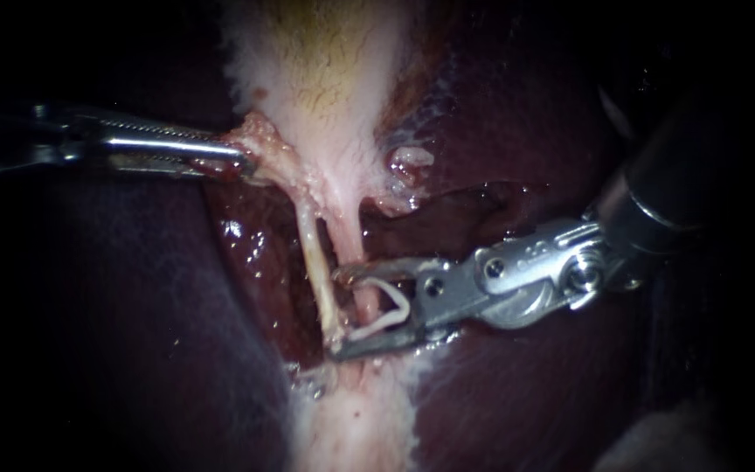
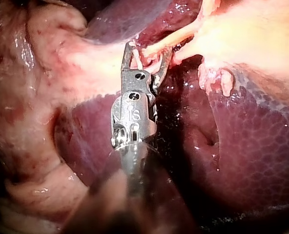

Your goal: Clipping first clip left tube

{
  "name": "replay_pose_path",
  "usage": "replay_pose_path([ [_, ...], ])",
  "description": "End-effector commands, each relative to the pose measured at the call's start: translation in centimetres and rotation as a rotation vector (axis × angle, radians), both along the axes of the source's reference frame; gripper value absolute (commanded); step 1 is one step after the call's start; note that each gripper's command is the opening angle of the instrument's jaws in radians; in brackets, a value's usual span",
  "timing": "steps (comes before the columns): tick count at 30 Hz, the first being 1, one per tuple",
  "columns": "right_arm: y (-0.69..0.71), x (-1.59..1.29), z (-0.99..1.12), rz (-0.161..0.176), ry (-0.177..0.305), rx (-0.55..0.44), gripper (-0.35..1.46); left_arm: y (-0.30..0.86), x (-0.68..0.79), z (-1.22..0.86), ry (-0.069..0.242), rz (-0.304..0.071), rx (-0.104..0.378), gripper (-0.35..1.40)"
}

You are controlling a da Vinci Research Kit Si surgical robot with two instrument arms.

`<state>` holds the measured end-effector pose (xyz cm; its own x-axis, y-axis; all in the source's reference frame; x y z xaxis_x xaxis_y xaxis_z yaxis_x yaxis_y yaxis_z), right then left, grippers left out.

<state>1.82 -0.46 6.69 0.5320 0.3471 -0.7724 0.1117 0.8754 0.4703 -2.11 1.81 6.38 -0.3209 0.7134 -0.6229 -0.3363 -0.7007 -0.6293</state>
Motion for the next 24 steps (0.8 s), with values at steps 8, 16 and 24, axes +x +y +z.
replay_pose_path([
  [8, 0.04, -0.01, 0.29, -0.006, -0.037, -0.001, 0.49, -0.03, -0.04, -0.04, -0.001, 0.0, 0.001, -0.35],
  [16, 0.07, 0.07, 0.48, -0.03, 0.006, 0.024, 0.49, -0.04, -0.05, -0.05, -0.002, 0.003, -0.003, -0.35],
  [24, -0.05, 0.24, 0.51, -0.115, 0.179, 0.068, 0.48, -0.04, -0.08, -0.05, -0.004, 0.006, -0.002, -0.35],
])
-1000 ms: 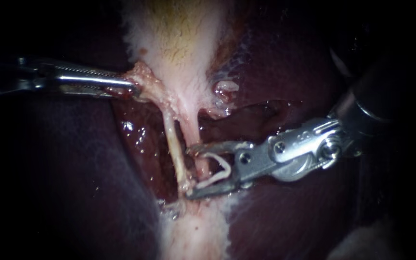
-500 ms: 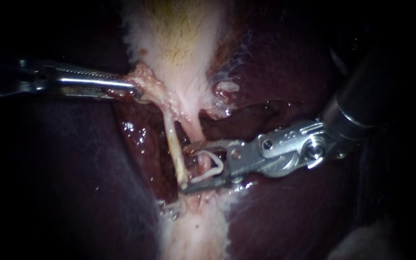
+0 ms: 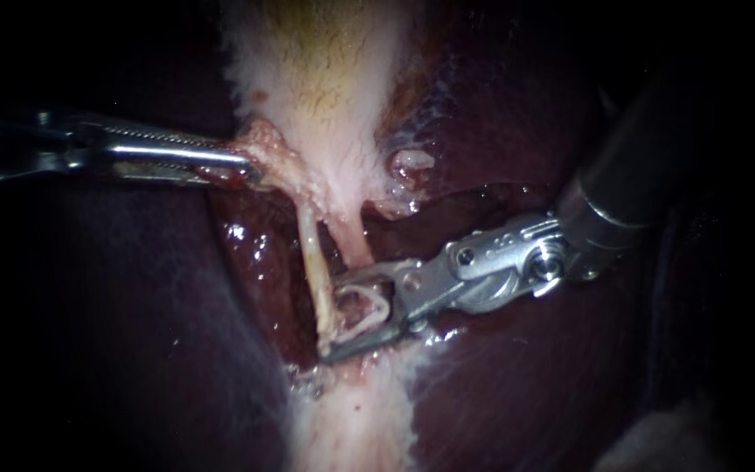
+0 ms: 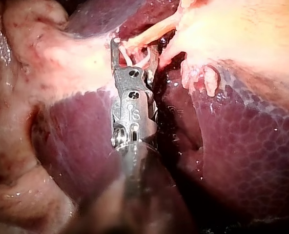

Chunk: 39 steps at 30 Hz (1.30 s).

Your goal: Clipping first clip left tube

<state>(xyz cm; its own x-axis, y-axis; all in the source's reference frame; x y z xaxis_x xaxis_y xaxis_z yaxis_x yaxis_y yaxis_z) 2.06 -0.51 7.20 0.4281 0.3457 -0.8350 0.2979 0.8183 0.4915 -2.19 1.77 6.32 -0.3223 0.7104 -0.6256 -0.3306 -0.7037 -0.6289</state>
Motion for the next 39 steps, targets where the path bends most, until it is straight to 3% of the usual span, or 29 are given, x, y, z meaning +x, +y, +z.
replay_pose_path([
  [1, -0.04, 0.02, -0.01, 0.0, 0.01, 0.009, 0.48, 0.0, 0.0, 0.01, -0.001, 0.001, 0.001, -0.35],
  [9, -0.28, 0.17, -0.16, -0.052, 0.096, 0.055, 0.46, 0.0, -0.01, 0.01, 0.0, 0.001, 0.001, -0.35],
  [19, -0.51, 0.26, -0.45, -0.111, 0.154, 0.086, 0.44, 0.0, 0.0, 0.01, -0.001, 0.001, 0.001, -0.35],
  [39, -0.53, 0.28, -0.48, -0.099, 0.152, 0.083, 0.29, 0.01, 0.0, 0.03, -0.001, 0.002, 0.001, -0.35],
])
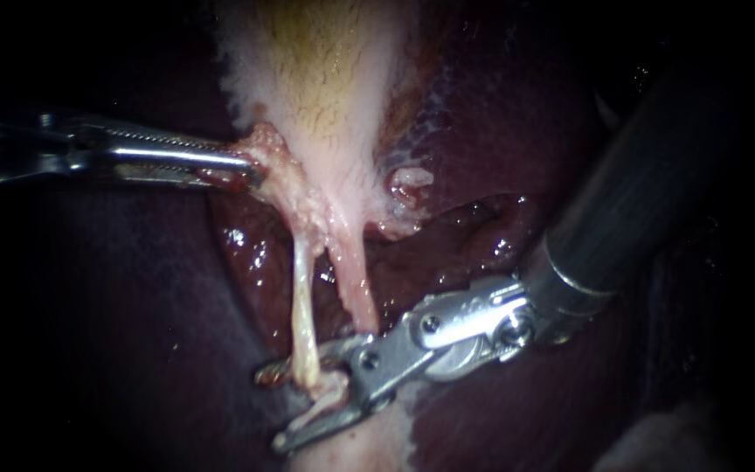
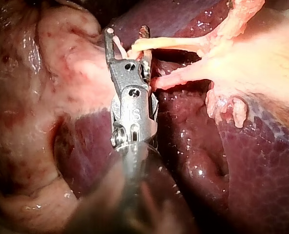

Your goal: Clipping first clip left tube

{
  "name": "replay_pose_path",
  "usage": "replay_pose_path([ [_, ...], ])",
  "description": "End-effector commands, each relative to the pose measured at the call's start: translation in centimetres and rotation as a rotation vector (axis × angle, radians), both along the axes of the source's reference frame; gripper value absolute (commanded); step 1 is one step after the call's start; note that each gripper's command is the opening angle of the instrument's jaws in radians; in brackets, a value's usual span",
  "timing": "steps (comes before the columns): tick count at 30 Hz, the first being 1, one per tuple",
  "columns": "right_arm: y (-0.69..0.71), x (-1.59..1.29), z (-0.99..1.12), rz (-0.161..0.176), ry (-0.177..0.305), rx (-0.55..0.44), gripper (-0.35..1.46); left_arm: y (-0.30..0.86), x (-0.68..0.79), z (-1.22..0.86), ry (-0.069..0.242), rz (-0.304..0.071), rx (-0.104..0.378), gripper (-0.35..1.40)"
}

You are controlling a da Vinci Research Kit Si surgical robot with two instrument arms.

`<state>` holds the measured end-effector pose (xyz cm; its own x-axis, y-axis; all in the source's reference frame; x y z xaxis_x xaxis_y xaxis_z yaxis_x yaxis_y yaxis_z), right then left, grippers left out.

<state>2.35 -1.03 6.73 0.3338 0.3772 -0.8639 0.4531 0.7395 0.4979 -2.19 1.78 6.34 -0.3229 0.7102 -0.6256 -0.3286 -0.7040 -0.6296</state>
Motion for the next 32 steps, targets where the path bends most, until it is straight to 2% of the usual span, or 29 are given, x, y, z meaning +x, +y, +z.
replay_pose_path([
  [1, 0.0, -0.01, 0.0, 0.005, -0.002, 0.0, 0.28, 0.0, 0.0, 0.0, 0.0, 0.0, 0.0, -0.35],
  [4, 0.02, -0.02, 0.0, 0.009, -0.021, 0.003, 0.21, 0.0, 0.0, 0.01, 0.0, 0.0, 0.0, -0.35],
  [10, 0.07, -0.09, 0.02, 0.015, -0.06, 0.009, -0.04, 0.0, 0.0, 0.01, 0.0, 0.0, 0.0, -0.35],
  [13, 0.09, -0.11, 0.03, 0.016, -0.063, 0.015, -0.18, 0.0, 0.0, 0.01, 0.0, 0.0, 0.0, -0.35],
  [15, 0.1, -0.13, 0.03, 0.016, -0.075, 0.028, -0.35, 0.01, 0.0, 0.01, 0.0, 0.0, 0.0, -0.35],
  [19, 0.13, -0.15, 0.04, 0.03, -0.158, 0.136, -0.35, 0.0, 0.0, 0.01, 0.0, 0.0, 0.0, -0.35],
  [32, 0.13, -0.18, 0.06, 0.025, -0.16, 0.135, -0.35, 0.01, 0.01, 0.02, 0.0, 0.0, 0.0, -0.35],
])
